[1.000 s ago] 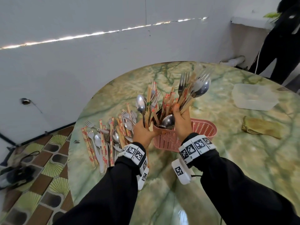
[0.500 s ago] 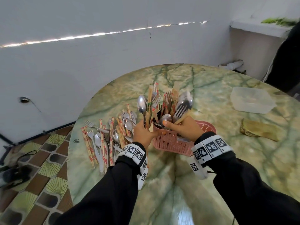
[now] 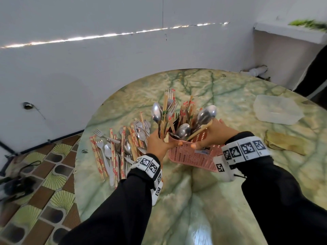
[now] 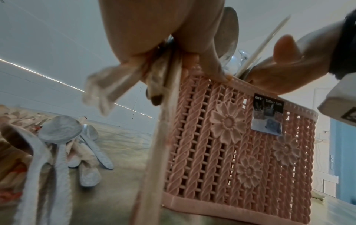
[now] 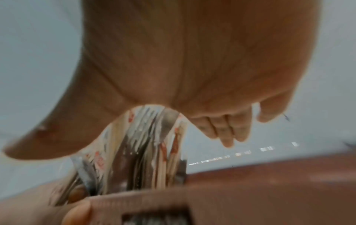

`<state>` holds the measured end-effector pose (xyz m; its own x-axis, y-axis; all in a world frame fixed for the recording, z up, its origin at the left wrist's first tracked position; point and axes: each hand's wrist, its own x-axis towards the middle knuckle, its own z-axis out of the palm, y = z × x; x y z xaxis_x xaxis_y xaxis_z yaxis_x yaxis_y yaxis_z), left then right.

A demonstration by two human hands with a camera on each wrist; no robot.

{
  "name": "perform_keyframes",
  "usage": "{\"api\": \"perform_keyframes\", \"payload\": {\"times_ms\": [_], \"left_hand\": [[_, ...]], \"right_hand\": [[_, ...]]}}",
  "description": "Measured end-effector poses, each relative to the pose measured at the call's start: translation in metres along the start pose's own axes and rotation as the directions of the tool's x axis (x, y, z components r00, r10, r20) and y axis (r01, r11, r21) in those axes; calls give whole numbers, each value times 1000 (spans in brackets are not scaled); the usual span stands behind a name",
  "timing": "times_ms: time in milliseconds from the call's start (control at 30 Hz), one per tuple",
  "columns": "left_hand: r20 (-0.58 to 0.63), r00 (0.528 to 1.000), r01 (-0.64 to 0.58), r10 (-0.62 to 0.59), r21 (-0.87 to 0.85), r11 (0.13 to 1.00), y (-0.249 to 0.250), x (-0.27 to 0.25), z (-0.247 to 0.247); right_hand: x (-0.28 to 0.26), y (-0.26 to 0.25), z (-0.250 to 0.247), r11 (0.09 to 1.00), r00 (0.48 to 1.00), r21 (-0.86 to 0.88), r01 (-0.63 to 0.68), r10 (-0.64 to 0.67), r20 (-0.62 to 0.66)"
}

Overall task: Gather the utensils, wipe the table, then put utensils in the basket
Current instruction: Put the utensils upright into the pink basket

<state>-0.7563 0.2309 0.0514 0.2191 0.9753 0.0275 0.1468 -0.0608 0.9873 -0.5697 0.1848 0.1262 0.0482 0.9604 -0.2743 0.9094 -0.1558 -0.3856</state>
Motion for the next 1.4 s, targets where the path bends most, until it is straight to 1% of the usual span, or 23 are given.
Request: {"api": "perform_keyframes", "payload": {"times_ms": [67, 167, 233, 300, 367, 400, 433, 500, 533, 633, 667, 700, 733, 767, 800, 833, 867, 900, 967, 1033, 1167, 1267, 1400], "left_hand": [[-1, 1000, 11, -11, -12, 1000, -1, 1, 0], [1, 1000, 10, -10, -8, 1000, -3, 1, 0], [10, 1000, 7, -7, 11, 1000, -3, 1, 0], [22, 1000, -6, 5, 28, 1000, -2, 1, 0], [28, 999, -19, 19, 21, 1000, 0, 0, 0], [29, 999, -24, 24, 14, 1000, 0, -1, -1], [28, 999, -26, 26, 3, 1000, 1, -1, -1], [24, 999, -25, 25, -2, 1000, 1, -1, -1], [20, 1000, -24, 24, 4, 1000, 1, -1, -1], [18, 1000, -20, 20, 15, 1000, 1, -1, 0], [20, 1000, -19, 18, 13, 1000, 1, -1, 0], [19, 1000, -13, 13, 9, 1000, 1, -1, 0], [20, 1000, -9, 8, 9, 1000, 1, -1, 0], [19, 1000, -4, 4, 10, 1000, 1, 0, -1], [21, 1000, -2, 2, 11, 1000, 1, 0, -1], [23, 1000, -1, 1, 11, 1000, 2, 0, -1], [26, 1000, -5, 4, 13, 1000, 2, -1, -1], [29, 1000, -10, 10, 9, 1000, 3, -1, -1], [31, 999, -19, 19, -8, 1000, 4, -2, -2], [36, 999, -20, 20, -3, 1000, 3, -2, -2], [32, 999, -20, 21, -40, 999, 0, -1, -6], [36, 999, -14, 16, -43, 999, 0, -1, -6], [40, 999, 26, -23, -82, 996, 0, -1, 0]], "right_hand": [[0, 5, 4, 906, 993, 406, 118, -103, -58], [0, 1, 19, 638, 973, 739, 217, -75, -220], [2, -10, 31, 494, 938, 803, 334, -91, -334], [10, -20, 46, 417, 885, 785, 458, -129, -448], [14, -25, 51, 355, 856, 783, 510, -121, -502], [14, -26, 49, 361, 854, 781, 509, -98, -512], [15, -26, 46, 402, 848, 764, 505, -69, -525], [14, -27, 36, 559, 820, 673, 485, -24, -572], [13, -28, 31, 607, 800, 630, 484, -15, -600], [12, -33, 23, 612, 746, 597, 519, 17, -666], [10, -34, 19, 587, 748, 609, 533, 10, -664], [9, -33, 16, 554, 774, 637, 536, -21, -633], [8, -31, 13, 540, 824, 672, 507, -74, -562], [9, -26, 11, 574, 872, 682, 453, -125, -474], [8, -21, 11, 650, 900, 643, 405, -160, -406], [7, -16, 13, 744, 913, 560, 365, -166, -373], [4, -14, 17, 797, 912, 493, 348, -166, -376], [3, -12, 23, 807, 910, 484, 337, -148, -387], [3, -12, 32, 731, 908, 585, 351, -112, -404], [4, -20, 36, 678, 878, 605, 417, -129, -460], [6, -29, 40, 655, 815, 598, 462, -48, -578], [1, -32, 39, 671, 792, 591, 448, 10, -611], [-3, -37, 25, 648, 728, 576, 498, 48, -684]]}}
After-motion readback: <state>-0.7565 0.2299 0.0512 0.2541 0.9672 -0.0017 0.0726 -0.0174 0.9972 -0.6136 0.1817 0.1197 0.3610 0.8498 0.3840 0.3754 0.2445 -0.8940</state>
